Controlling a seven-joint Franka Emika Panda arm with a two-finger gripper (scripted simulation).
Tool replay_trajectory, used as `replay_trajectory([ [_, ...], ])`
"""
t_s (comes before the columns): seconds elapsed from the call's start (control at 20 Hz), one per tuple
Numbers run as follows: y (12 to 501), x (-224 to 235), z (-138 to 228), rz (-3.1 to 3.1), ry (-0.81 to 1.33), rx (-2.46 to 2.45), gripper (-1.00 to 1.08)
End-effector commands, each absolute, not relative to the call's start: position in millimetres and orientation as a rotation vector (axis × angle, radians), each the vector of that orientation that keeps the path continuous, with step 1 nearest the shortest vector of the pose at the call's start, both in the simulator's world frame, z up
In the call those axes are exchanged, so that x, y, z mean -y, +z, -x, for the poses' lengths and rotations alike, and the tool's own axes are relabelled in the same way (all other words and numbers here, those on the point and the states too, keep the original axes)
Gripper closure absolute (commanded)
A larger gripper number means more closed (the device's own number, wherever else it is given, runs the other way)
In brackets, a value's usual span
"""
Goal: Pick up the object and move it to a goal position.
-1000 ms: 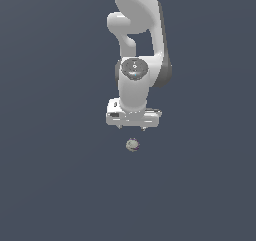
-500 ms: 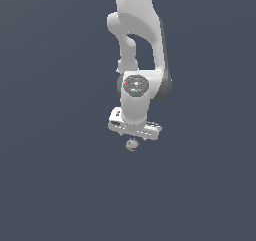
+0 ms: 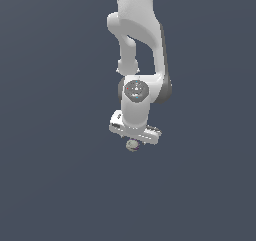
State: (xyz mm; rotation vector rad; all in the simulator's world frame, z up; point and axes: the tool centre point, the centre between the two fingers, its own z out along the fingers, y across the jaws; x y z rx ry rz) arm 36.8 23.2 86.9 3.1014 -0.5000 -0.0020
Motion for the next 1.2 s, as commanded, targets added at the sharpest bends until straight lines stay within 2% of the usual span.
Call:
replay_trajectory([
  [0.0,86,-23,-37,-3.101,-0.002,0.500,-0.92],
  [0.5,42,-23,-36,-3.100,0.000,0.507,-0.92],
  [0.75,37,-23,-37,-3.100,0.000,0.508,-0.92],
  [0.8,37,-23,-37,-3.100,0.000,0.508,1.08],
  [1.15,37,-23,-37,-3.100,0.000,0.508,1.08],
])
